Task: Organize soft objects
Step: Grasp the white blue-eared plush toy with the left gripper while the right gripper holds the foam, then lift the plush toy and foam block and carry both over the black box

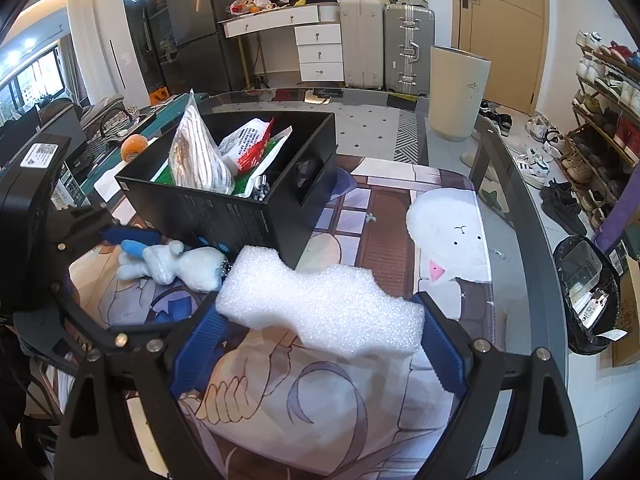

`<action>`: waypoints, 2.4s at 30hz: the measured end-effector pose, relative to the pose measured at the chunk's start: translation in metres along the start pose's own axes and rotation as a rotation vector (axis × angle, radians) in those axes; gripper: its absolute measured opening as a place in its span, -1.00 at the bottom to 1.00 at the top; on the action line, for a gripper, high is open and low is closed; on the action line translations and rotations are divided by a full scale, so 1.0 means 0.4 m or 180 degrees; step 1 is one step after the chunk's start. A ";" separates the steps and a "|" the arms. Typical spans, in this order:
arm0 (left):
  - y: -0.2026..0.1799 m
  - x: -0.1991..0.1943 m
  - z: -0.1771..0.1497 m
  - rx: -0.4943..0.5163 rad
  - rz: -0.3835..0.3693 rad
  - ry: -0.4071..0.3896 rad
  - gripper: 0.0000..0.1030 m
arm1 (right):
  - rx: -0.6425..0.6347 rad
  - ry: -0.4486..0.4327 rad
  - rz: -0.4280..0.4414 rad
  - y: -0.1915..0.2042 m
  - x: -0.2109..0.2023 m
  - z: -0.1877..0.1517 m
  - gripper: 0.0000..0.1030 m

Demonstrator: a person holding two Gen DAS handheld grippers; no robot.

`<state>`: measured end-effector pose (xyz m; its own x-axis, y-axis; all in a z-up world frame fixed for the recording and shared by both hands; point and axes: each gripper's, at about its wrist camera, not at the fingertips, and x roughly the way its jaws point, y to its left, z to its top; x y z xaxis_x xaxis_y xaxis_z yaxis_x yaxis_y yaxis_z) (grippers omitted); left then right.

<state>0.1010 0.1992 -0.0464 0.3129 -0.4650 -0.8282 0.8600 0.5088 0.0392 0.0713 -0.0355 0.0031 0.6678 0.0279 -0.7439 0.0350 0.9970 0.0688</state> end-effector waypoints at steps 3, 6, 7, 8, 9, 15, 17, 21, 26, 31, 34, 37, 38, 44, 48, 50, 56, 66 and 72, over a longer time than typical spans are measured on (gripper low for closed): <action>-0.013 -0.003 0.014 0.0022 -0.0058 -0.0081 0.04 | 0.0003 -0.0003 -0.0002 0.000 0.000 -0.001 0.79; -0.020 -0.013 0.009 0.0084 0.0000 -0.0121 -0.21 | -0.0001 -0.0008 0.0004 0.001 -0.002 0.001 0.79; -0.025 -0.015 0.005 0.0111 0.0019 -0.0146 -0.24 | -0.0007 -0.0016 0.0005 0.002 -0.003 0.001 0.79; -0.028 -0.018 0.000 0.0109 0.0022 -0.0163 -0.26 | -0.0012 -0.0023 0.0008 0.003 -0.005 0.001 0.79; -0.024 -0.024 -0.008 0.0087 0.0008 -0.0175 -0.26 | -0.0015 -0.0027 0.0010 0.004 -0.006 0.000 0.79; -0.014 -0.061 -0.037 -0.0056 -0.0069 -0.0357 -0.28 | -0.0053 -0.0075 0.0011 0.012 -0.018 0.004 0.79; -0.013 -0.078 -0.049 -0.0066 -0.0058 -0.0401 -0.28 | -0.0067 -0.0101 0.0018 0.016 -0.025 0.005 0.79; -0.016 -0.106 -0.058 -0.0097 -0.0048 -0.0514 -0.28 | -0.0125 -0.0231 0.0026 0.028 -0.057 0.012 0.79; 0.002 -0.153 -0.063 -0.0236 -0.0023 -0.0684 -0.28 | -0.0160 -0.0392 0.0031 0.039 -0.090 0.020 0.79; 0.034 -0.200 -0.050 -0.0409 0.0006 -0.0952 -0.28 | -0.0204 -0.0588 0.0053 0.052 -0.127 0.029 0.79; 0.051 -0.216 -0.039 -0.0489 0.0074 -0.1071 -0.28 | -0.0213 -0.0666 0.0057 0.058 -0.138 0.033 0.79; 0.068 -0.235 -0.032 -0.0577 0.0146 -0.1148 -0.28 | -0.0228 -0.0724 0.0057 0.064 -0.140 0.038 0.79; 0.075 -0.239 -0.022 -0.0612 0.0190 -0.1172 -0.28 | -0.0243 -0.0733 0.0063 0.066 -0.138 0.043 0.79; 0.123 -0.238 0.023 -0.0799 0.0331 -0.1259 -0.28 | -0.0375 -0.0682 0.0021 0.082 -0.111 0.071 0.79; 0.150 -0.229 0.041 -0.0877 0.0379 -0.1263 -0.28 | -0.0467 -0.0680 0.0024 0.095 -0.092 0.097 0.79; 0.161 -0.225 0.048 -0.0898 0.0420 -0.1265 -0.28 | -0.0495 -0.0667 0.0018 0.097 -0.083 0.106 0.79; 0.186 -0.195 0.063 -0.0914 0.0483 -0.1207 -0.28 | -0.0614 -0.0621 0.0034 0.116 -0.049 0.136 0.79; 0.202 -0.147 0.093 -0.0937 0.0537 -0.1155 -0.28 | -0.0683 -0.0564 0.0030 0.131 0.028 0.181 0.79; 0.207 -0.118 0.108 -0.0904 0.0528 -0.1094 -0.28 | -0.0688 -0.0515 0.0043 0.124 0.059 0.200 0.79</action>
<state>0.1751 0.2320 0.0202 0.5930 -0.5491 -0.5889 0.6578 0.7522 -0.0389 0.1484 0.0089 0.0422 0.7779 0.0467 -0.6266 -0.1227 0.9893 -0.0786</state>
